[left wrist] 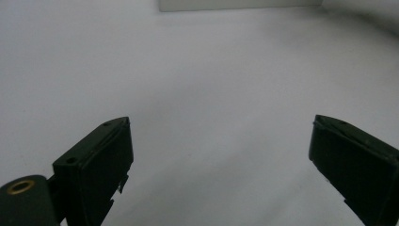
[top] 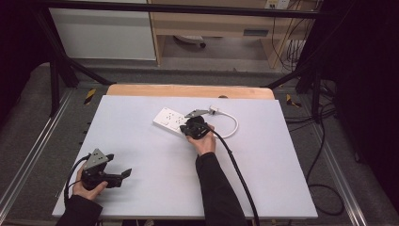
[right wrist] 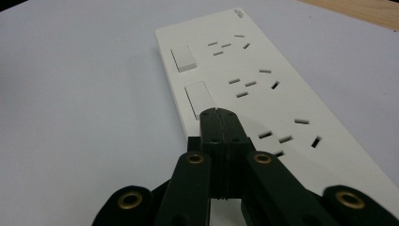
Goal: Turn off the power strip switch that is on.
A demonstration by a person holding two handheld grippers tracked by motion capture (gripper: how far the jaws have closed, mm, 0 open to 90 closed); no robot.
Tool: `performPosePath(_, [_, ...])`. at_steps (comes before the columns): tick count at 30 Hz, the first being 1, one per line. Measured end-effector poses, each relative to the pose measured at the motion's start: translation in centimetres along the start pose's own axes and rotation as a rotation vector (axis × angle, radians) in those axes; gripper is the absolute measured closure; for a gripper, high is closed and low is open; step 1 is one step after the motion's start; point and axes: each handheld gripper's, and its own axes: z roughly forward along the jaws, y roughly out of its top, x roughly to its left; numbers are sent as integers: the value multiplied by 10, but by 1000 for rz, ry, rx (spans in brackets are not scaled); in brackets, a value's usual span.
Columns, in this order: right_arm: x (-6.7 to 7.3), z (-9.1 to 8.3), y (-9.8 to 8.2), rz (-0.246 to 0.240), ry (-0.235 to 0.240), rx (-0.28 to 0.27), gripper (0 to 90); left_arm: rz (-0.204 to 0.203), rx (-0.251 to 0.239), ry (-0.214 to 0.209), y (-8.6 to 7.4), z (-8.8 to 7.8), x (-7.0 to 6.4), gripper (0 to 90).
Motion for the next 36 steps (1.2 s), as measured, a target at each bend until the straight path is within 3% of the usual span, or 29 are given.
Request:
performPosePath(10, [2, 1, 0, -16, -15, 3, 900, 1, 2, 1, 0, 1, -1, 67])
performPosePath(15, [7, 7, 0, -16, 14, -12, 900, 2, 1, 2, 0, 0, -1, 66])
performPosePath(24, [6, 5, 1, -29, 1, 1, 900, 1, 1, 1, 0, 0, 0, 67])
performPosePath(36, [-1, -27, 7, -45, -3, 0, 900, 1, 1, 4, 0, 0, 0, 67])
